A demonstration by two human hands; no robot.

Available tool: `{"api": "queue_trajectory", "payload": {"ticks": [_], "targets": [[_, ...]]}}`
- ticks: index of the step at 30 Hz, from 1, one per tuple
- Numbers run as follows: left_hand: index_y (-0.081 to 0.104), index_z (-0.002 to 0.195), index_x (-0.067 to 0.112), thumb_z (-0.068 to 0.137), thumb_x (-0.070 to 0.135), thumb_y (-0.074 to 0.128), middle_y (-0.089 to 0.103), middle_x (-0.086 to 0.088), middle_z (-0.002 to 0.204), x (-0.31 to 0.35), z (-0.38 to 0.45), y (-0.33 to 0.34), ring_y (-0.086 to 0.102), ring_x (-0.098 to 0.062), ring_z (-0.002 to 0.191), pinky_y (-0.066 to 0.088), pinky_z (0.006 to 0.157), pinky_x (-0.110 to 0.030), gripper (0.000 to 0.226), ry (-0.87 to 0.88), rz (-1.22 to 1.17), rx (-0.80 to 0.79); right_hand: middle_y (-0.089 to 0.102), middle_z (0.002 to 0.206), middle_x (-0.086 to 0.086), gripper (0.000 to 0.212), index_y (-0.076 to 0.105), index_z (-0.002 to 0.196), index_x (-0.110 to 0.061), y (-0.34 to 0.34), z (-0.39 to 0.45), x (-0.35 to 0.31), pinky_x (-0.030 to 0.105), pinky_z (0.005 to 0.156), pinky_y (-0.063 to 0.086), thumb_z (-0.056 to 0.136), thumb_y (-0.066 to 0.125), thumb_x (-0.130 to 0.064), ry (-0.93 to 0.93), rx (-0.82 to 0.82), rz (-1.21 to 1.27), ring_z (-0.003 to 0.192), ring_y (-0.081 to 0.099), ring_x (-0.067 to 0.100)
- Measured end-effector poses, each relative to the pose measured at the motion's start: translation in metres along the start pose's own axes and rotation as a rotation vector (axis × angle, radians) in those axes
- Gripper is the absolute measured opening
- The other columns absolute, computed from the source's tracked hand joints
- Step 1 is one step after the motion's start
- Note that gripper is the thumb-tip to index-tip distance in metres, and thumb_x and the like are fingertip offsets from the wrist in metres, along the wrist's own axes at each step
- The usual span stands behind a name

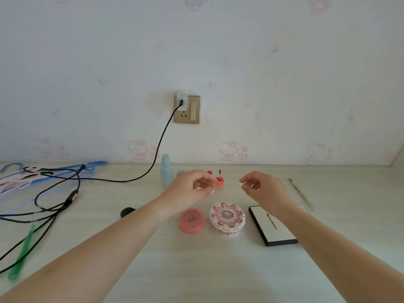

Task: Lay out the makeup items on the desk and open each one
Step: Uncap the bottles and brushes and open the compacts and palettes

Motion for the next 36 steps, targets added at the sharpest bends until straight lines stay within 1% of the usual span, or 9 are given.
{"api": "queue_trajectory", "payload": {"ticks": [7, 11, 17, 21, 25, 29, 32, 34, 36], "targets": [[0.064, 0.09, 0.035, 0.083, 0.018, 0.067, 0.068, 0.018, 0.091, 0.007, 0.07, 0.086, 0.062, 0.007, 0.086, 0.044, 0.084, -0.013, 0.019, 0.007, 0.082, -0.116, 0.062, 0.081, -0.019, 0.013, 0.063, 0.093, -0.034, -0.05, -0.001, 0.078, 0.017, 0.066, 0.044, 0.085, 0.063, -0.024, 0.155, 0.027, -0.08, 0.078, 0.059, 0.001], [0.067, 0.093, 0.026, 0.084, 0.015, 0.066, 0.067, 0.017, 0.089, 0.005, 0.103, 0.12, 0.062, 0.004, 0.083, 0.045, 0.075, -0.005, 0.015, 0.028, 0.103, -0.139, 0.064, 0.094, -0.013, 0.02, 0.064, 0.106, -0.029, -0.055, 0.008, 0.098, 0.026, 0.079, 0.048, 0.087, 0.06, -0.027, 0.163, -0.065, -0.261, 0.089, 0.06, 0.007], [0.06, 0.123, 0.024, 0.091, 0.013, 0.053, 0.058, 0.004, 0.131, -0.01, 0.137, 0.156, 0.048, -0.014, 0.124, 0.035, 0.104, -0.029, 0.034, 0.148, 0.566, -0.231, 0.064, 0.112, -0.007, 0.03, 0.064, 0.113, -0.029, -0.039, 0.029, 0.109, 0.032, 0.089, 0.047, 0.087, 0.056, -0.041, 0.143, -0.186, -0.429, 0.103, 0.06, 0.014], [0.055, 0.129, 0.026, 0.092, 0.019, 0.053, 0.043, -0.002, 0.144, -0.023, 0.147, 0.17, 0.033, -0.023, 0.135, 0.028, 0.109, -0.033, 0.038, 0.18, 0.768, -0.356, 0.062, 0.105, -0.001, 0.028, 0.069, 0.099, -0.032, -0.026, 0.042, 0.116, 0.034, 0.085, 0.043, 0.082, 0.057, -0.051, 0.137, -0.219, -0.538, 0.103, 0.057, 0.022], [0.063, 0.12, 0.027, 0.09, 0.029, 0.057, 0.048, 0.002, 0.14, -0.028, 0.152, 0.167, 0.039, -0.018, 0.132, 0.035, 0.104, -0.033, 0.031, 0.199, 0.789, -0.335, 0.062, 0.103, 0.0, 0.028, 0.068, 0.091, -0.032, -0.018, 0.054, 0.12, 0.034, 0.076, 0.035, 0.079, 0.058, -0.056, 0.126, -0.214, -0.613, 0.103, 0.056, 0.022], [0.066, 0.112, 0.024, 0.088, 0.031, 0.059, 0.057, 0.004, 0.131, -0.027, 0.155, 0.163, 0.047, -0.015, 0.126, 0.038, 0.101, -0.034, 0.027, 0.235, 0.787, -0.313, 0.061, 0.088, -0.001, 0.025, 0.065, 0.086, -0.024, -0.014, 0.061, 0.122, 0.033, 0.074, 0.033, 0.08, 0.054, -0.046, 0.156, -0.208, -0.635, 0.095, 0.058, 0.023], [0.066, 0.109, 0.025, 0.087, 0.029, 0.057, 0.063, 0.008, 0.119, -0.027, 0.155, 0.164, 0.055, -0.012, 0.114, 0.042, 0.093, -0.03, 0.024, 0.26, 0.787, -0.311, 0.052, 0.08, -0.003, 0.014, 0.048, 0.072, -0.021, -0.011, 0.064, 0.118, 0.035, 0.074, 0.029, 0.079, 0.05, -0.033, 0.179, -0.226, -0.688, 0.083, 0.051, 0.023], [0.066, 0.109, 0.027, 0.087, 0.027, 0.057, 0.064, 0.01, 0.116, -0.027, 0.155, 0.165, 0.056, -0.011, 0.11, 0.042, 0.089, -0.027, 0.024, 0.275, 0.783, -0.289, 0.059, 0.093, -0.001, 0.008, 0.049, 0.08, -0.02, -0.007, 0.066, 0.113, 0.037, 0.076, 0.029, 0.08, 0.048, -0.027, 0.164, -0.238, -0.741, 0.089, 0.054, 0.024], [0.067, 0.11, 0.029, 0.087, 0.028, 0.057, 0.064, 0.009, 0.116, -0.029, 0.155, 0.165, 0.055, -0.012, 0.11, 0.041, 0.09, -0.027, 0.024, 0.276, 0.787, -0.262, 0.061, 0.105, 0.0, 0.02, 0.056, 0.099, -0.02, -0.004, 0.069, 0.108, 0.038, 0.08, 0.03, 0.082, 0.047, -0.024, 0.154, -0.253, -0.815, 0.101, 0.057, 0.024]]}}
Point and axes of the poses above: each hand's wrist, its own z-axis towards the middle knuckle, its own y-axis out of the palm, x = y × z, the point moved 4 cm from there along z, towards the middle knuckle
